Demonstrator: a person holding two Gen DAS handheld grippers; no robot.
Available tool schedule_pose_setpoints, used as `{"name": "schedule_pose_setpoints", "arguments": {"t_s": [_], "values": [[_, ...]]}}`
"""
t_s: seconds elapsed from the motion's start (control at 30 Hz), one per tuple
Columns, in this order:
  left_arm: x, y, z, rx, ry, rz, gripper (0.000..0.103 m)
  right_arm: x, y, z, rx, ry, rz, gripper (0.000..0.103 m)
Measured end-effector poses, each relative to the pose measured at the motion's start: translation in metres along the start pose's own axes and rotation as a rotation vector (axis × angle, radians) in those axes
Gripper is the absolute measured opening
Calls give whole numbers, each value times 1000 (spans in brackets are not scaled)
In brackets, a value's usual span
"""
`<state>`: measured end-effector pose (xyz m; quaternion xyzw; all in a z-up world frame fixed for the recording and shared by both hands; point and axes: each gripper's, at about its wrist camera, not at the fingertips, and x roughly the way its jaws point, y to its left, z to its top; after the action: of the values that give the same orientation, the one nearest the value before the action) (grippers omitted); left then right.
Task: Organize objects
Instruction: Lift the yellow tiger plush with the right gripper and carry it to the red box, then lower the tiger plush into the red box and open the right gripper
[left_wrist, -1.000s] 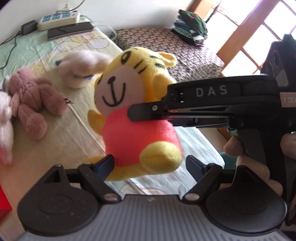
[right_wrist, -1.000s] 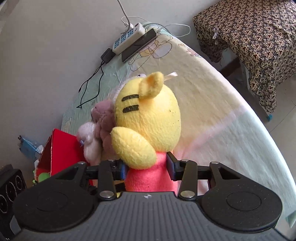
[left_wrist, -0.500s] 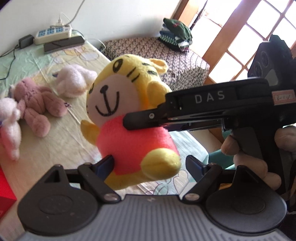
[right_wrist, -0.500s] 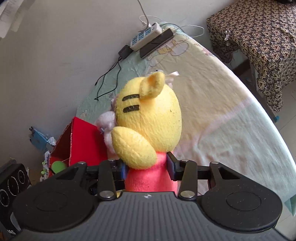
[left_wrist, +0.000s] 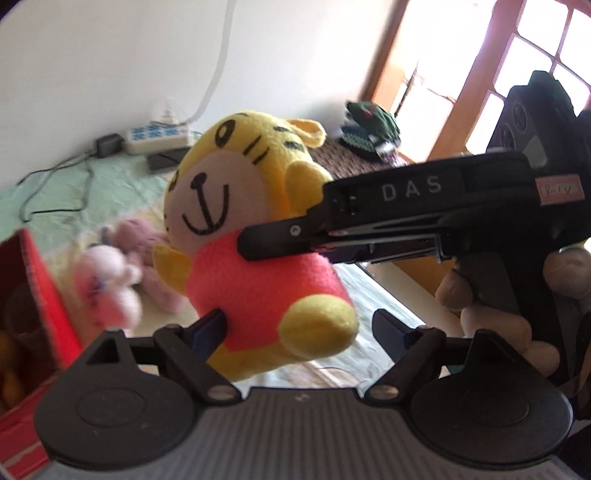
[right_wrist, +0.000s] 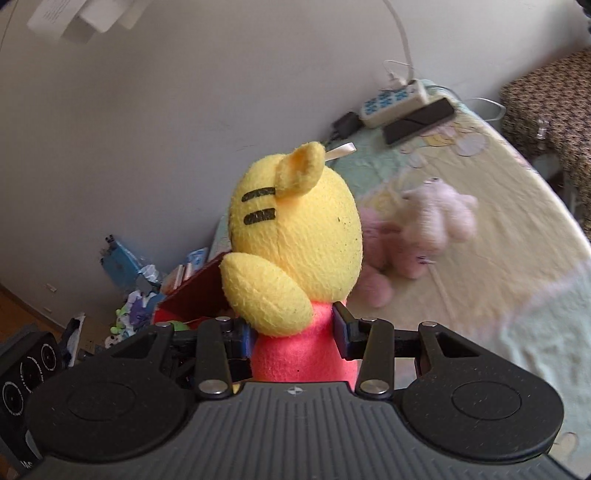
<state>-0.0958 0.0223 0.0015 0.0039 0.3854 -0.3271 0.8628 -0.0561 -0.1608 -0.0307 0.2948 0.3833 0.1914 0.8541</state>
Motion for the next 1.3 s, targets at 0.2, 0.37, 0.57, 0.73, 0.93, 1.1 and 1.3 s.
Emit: {"name": "schedule_pose_setpoints", "arguments": {"t_s": [0.2, 0.37, 0.57, 0.73, 0.93, 1.1, 1.3], "values": [[-53, 49, -3, -68, -74, 46, 85, 36, 52, 4, -54, 2, 79, 44], [-84, 86, -7, -102, -120, 112, 85, 70, 92, 4, -144, 1, 96, 44], [-96, 128, -19, -158, -117, 177, 85, 113, 118, -5, -205, 29, 69, 44], [-88, 163, -31, -222, -75, 188, 84, 147, 126, -14, -228, 77, 20, 44], [-73, 185, -41, -261, -20, 182, 83, 172, 129, -26, -263, 131, -56, 44], [-60, 196, -46, -291, 17, 161, 83, 186, 126, -30, -255, 168, -98, 44], [-47, 209, -53, -320, 43, 136, 87, 190, 117, -32, -224, 157, -106, 50]]}}
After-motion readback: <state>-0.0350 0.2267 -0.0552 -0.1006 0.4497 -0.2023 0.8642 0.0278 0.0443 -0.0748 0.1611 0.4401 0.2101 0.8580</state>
